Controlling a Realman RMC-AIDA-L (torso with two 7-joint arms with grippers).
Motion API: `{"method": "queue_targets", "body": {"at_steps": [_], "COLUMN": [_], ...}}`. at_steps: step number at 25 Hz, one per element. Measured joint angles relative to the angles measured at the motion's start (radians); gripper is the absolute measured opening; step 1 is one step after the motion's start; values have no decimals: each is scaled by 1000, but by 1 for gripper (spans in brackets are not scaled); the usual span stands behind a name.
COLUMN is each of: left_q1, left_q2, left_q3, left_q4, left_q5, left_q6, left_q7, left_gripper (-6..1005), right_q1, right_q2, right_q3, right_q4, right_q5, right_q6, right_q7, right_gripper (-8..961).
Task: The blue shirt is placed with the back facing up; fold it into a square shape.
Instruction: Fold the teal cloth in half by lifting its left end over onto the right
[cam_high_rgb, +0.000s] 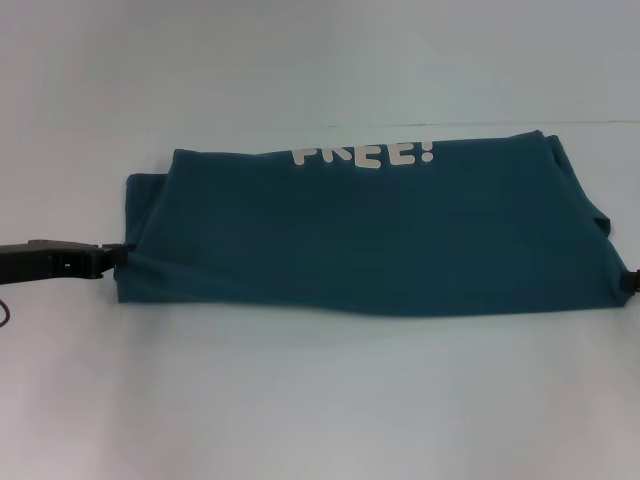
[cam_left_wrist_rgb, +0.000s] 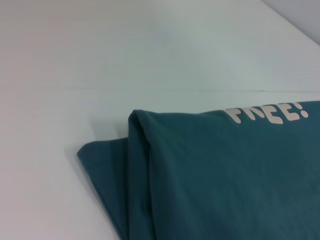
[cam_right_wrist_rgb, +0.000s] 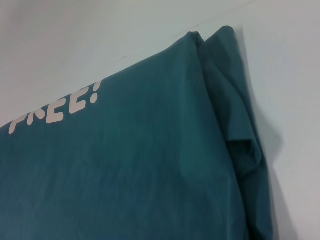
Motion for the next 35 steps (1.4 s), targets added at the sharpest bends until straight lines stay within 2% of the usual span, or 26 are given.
{"method": "queue_targets", "body": {"at_steps": [19, 35], "left_q1": [-9, 55], "left_q2": [12, 4], "left_q3": [-2, 6], "left_q4": [59, 59], "left_q5": [-23, -19], "left_q6": [-10, 26], "left_q7": [-25, -24], "left_gripper": [51, 69], "right_q1": [10, -34], "right_q2": [0, 1], "right_q3": [12, 14], "right_q4": [8, 22], "right_q5": [15, 51], "right_q6": [-4, -18], "right_q7": [-22, -48], "right_gripper": [-2, -2]}}
